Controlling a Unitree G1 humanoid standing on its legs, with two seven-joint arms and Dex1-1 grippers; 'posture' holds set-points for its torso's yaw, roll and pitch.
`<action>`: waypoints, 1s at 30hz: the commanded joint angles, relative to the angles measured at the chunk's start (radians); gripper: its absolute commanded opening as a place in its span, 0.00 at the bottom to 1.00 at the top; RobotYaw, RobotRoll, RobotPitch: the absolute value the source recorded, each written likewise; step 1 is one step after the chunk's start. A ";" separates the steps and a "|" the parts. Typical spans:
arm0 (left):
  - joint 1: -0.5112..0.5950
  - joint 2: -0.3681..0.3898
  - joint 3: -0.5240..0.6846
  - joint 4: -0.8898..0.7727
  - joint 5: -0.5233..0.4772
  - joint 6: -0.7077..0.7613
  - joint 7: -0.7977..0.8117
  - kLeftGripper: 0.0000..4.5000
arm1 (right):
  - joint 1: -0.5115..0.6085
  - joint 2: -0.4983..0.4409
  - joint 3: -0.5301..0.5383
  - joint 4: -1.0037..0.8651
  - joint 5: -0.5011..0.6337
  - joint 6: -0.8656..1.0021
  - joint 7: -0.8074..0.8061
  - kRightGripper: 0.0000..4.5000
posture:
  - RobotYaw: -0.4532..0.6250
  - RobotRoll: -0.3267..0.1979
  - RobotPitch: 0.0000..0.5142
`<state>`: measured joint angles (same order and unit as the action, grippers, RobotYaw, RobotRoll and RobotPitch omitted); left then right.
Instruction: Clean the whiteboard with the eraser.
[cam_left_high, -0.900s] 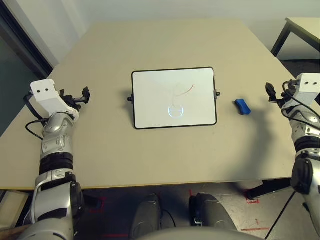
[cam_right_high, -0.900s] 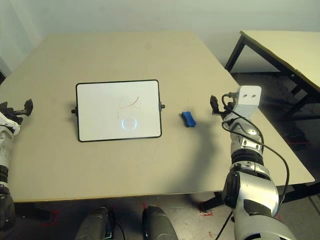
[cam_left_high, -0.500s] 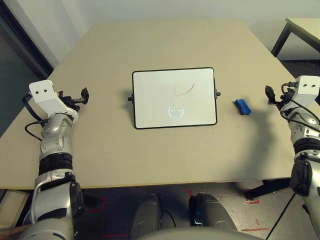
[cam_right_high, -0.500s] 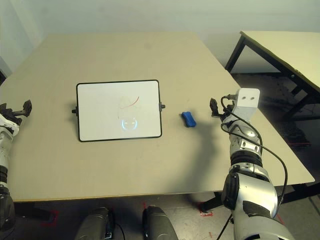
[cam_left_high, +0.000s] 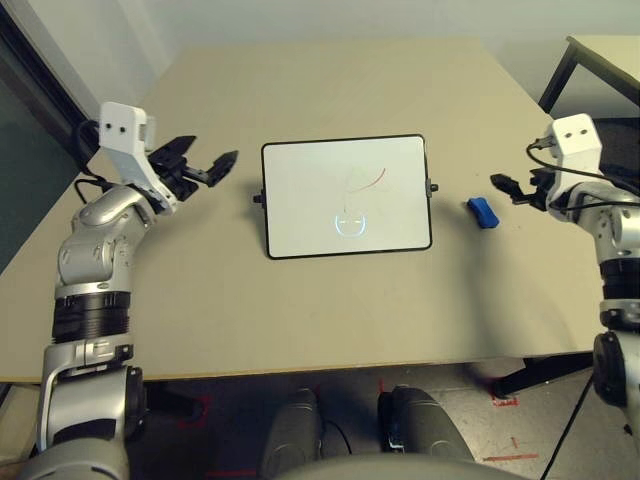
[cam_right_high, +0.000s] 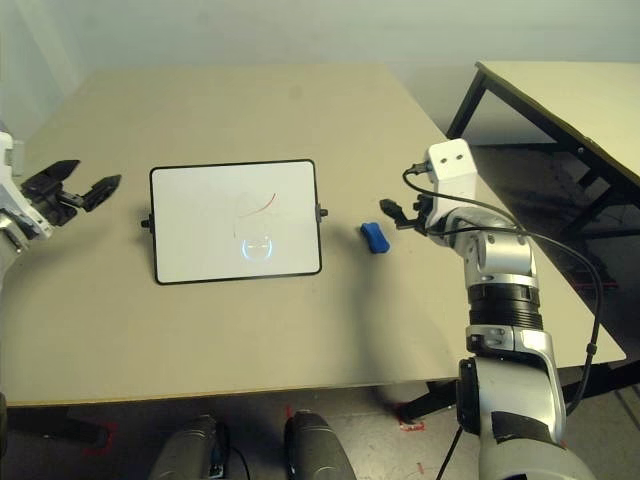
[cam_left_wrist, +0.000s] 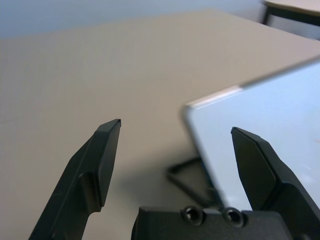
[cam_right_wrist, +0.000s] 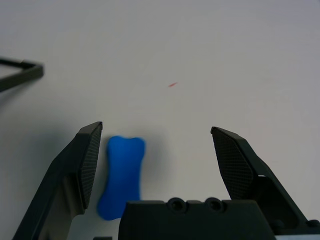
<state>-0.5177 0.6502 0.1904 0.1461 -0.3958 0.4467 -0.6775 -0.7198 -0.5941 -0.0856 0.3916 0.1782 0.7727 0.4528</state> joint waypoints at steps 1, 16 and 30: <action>0.034 -0.011 -0.071 -0.063 -0.022 0.092 -0.058 1.00 | 0.007 0.012 0.038 0.015 -0.025 0.019 0.006 1.00 | 0.37 0.62 0.08; 0.015 -0.031 -0.160 -0.144 -0.018 0.174 -0.104 1.00 | 0.006 0.068 0.082 0.139 -0.093 -0.029 -0.017 1.00 | 0.38 0.62 0.11; 0.011 -0.036 -0.160 -0.152 0.003 0.179 -0.104 1.00 | 0.024 0.082 0.085 0.128 -0.113 -0.017 -0.007 0.19 | 0.38 0.62 0.10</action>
<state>-0.5033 0.6140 0.0425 -0.0035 -0.3997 0.6234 -0.7794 -0.7181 -0.5170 -0.0124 0.5168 0.0724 0.7476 0.4415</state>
